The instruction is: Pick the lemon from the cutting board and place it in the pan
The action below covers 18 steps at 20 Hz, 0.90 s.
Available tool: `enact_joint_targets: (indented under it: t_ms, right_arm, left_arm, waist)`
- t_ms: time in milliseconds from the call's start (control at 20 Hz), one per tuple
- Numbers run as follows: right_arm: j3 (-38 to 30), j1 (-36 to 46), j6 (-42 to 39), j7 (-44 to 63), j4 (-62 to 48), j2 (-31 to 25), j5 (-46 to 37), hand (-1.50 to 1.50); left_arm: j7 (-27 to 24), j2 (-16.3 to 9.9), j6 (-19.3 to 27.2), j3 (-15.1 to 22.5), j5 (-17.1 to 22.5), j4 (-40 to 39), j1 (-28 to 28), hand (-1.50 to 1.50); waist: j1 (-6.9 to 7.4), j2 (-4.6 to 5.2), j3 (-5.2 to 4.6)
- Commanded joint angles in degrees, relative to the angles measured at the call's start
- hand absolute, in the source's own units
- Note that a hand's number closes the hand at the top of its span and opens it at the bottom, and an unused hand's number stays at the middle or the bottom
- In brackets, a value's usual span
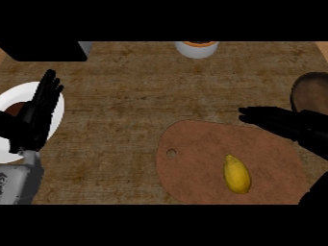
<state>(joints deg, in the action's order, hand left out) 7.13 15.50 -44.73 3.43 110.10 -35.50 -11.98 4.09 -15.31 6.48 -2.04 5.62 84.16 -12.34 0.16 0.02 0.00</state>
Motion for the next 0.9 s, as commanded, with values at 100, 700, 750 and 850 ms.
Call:
enact_joint_targets:
  t_ms: [100, 700, 750, 850]
  right_arm:
    - [3.7, -4.1, -1.4, -4.0, -0.6, 2.9, -7.3, -1.50]
    - [7.6, -1.3, -3.1, -8.3, -4.7, 7.7, -20.6, -1.50]
    - [10.5, -0.2, -0.7, -6.8, -6.0, 8.7, -23.9, -1.50]
    - [8.0, -1.5, -2.1, -8.5, -3.4, 4.3, -24.6, -1.50]
  left_arm:
    - [2.5, -0.8, -1.0, -1.9, -0.2, 1.6, -0.7, 0.00]
    - [-0.1, 3.6, 0.3, -0.8, -4.6, 0.5, 0.0, 0.00]
    - [2.8, 2.7, -0.7, -0.8, -3.5, 1.9, -0.7, 0.00]
    - [2.1, 2.2, -1.2, -1.3, -3.3, 4.2, 1.6, 0.00]
  waist:
    - [-0.14, -0.04, 0.01]
    - [-0.10, -0.01, 0.00]
    - [0.04, -0.01, 0.01]
    - [-0.02, -0.09, 0.01]
